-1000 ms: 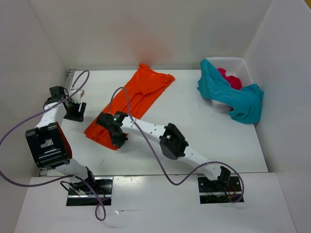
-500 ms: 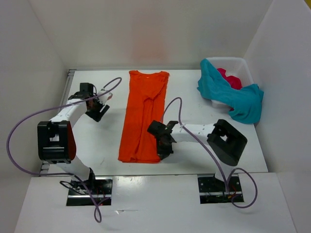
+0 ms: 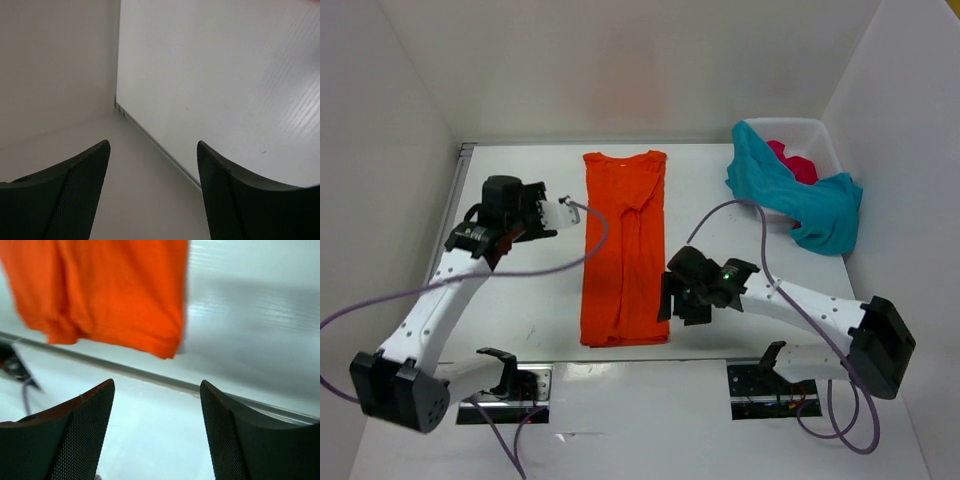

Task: Fold and stack the t-shirts
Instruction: Rotate the tshirt 90 degrees, then grab the bottom of the folded rectangular tshirt with both arms

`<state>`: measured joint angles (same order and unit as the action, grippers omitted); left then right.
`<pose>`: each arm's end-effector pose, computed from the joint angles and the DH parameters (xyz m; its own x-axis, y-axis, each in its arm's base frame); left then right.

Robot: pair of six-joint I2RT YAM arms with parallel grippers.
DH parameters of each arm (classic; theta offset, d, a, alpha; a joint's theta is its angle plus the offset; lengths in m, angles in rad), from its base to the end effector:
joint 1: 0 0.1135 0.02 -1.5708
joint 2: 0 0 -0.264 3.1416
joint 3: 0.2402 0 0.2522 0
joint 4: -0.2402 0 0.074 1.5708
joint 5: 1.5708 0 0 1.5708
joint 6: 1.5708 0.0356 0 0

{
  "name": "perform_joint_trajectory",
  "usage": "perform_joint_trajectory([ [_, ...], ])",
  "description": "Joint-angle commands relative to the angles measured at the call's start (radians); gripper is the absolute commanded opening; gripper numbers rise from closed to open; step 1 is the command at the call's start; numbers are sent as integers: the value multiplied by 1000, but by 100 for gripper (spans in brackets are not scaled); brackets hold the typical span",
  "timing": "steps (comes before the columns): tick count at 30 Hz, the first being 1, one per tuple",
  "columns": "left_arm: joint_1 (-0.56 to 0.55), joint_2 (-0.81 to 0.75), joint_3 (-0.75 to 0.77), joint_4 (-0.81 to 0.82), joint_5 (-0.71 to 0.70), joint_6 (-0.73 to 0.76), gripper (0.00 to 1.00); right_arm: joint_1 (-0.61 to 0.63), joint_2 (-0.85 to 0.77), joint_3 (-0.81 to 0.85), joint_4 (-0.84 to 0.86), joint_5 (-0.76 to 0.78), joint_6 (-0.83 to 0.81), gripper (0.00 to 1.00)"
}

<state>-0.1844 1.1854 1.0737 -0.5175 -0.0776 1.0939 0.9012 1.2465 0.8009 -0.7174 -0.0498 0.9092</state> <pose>0.2555 -0.0449 0.3260 -0.1579 0.9305 -0.3306 0.5696 0.3593 0.7392 0.1390 0.1785 0.2117 -0.9776 0.0347 -0.2076 -0.0391 0.9393 0.3410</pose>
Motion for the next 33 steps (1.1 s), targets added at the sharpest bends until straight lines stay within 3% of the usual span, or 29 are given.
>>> perform_joint_trajectory([
  [1,-131,-90,-81,-62,93,149,77,-22,-50,-8,56,5,40,74],
  [3,-279,-226,-180,-26,102,176,78,-50,-21,-8,87,-5,51,74],
  [4,-326,-295,-245,-12,111,261,80,-50,0,-8,116,-19,51,74],
  [5,-367,-378,-377,-3,122,318,81,-50,57,15,125,-28,40,74],
  [6,-433,-568,-441,11,142,375,84,-50,89,15,125,-28,40,74],
  [9,-493,-859,-613,7,216,564,87,-50,197,44,151,-42,13,73],
  [10,-494,-892,-633,-19,245,645,87,-50,215,53,165,-42,4,71],
  [13,-494,-937,-667,-105,381,707,87,-50,257,54,197,-65,3,71],
  [16,-503,-914,-707,-87,487,744,87,-50,280,54,197,-76,-6,71],
  [23,-544,-670,-738,-17,594,776,87,-50,289,20,207,-125,-16,69],
  [29,-573,-428,-709,50,573,817,83,-50,298,9,217,-168,-26,68],
  [33,-602,-331,-686,-36,518,863,75,-50,311,9,181,-177,-46,67],
])
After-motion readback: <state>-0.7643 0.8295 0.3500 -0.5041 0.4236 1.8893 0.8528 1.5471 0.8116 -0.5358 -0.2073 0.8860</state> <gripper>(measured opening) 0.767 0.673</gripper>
